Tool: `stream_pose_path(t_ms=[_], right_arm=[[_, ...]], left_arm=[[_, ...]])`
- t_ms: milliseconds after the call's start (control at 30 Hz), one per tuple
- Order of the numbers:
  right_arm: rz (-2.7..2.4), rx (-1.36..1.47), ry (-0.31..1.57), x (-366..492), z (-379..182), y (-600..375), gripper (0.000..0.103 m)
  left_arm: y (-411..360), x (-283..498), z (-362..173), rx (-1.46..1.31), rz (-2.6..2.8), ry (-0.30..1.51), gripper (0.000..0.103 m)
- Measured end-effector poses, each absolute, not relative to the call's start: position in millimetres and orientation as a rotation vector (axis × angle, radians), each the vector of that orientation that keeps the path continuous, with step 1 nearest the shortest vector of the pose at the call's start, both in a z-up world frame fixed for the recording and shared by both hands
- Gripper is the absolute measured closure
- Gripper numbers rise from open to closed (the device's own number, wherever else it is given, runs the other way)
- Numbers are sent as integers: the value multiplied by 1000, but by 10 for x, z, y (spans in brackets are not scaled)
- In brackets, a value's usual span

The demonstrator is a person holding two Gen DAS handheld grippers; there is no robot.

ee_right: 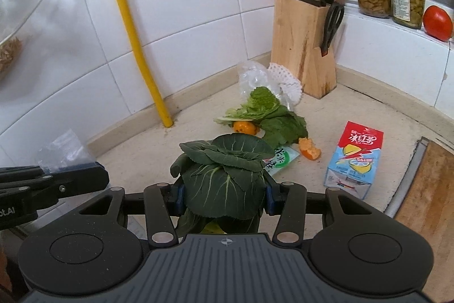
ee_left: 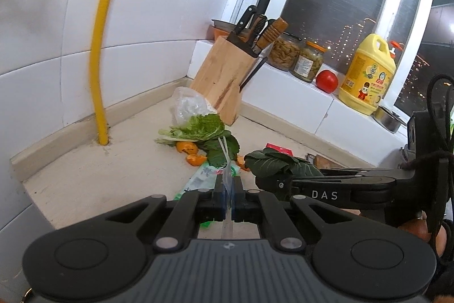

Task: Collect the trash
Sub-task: 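Lift the held bok choy and plastic bag with both tools off the counter, then carry the held bok choy and bag with both tools down to the bin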

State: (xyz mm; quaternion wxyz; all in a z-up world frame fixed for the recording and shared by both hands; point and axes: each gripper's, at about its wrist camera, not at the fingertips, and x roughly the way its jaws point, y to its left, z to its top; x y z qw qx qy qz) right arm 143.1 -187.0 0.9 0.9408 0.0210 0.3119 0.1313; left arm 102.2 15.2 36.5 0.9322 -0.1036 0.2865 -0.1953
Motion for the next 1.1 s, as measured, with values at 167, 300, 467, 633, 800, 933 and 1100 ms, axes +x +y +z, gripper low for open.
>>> stream_pose_path(t_ms=[167, 300, 467, 633, 800, 933, 1100], right_arm=[[260, 39, 631, 1431, 27, -1897, 47], [267, 38, 626, 1426, 45, -1884, 47], [296, 26, 628, 1443, 47, -1788, 47], [347, 5, 630, 1466, 44, -1594, 47], [411, -23, 637, 1479, 39, -1335, 47], [471, -46, 643, 1482, 31, -1089, 47], [545, -76, 651, 1450, 8, -777, 47]], left_arm=[[126, 1041, 388, -209, -404, 579, 103], [152, 1017, 414, -204, -393, 568, 103], [272, 958, 437, -214, -357, 555, 103], [453, 860, 459, -229, -307, 540, 103], [673, 711, 472, -247, -242, 524, 103], [849, 578, 474, -262, -182, 517, 103], [1059, 414, 470, -279, -118, 506, 103]])
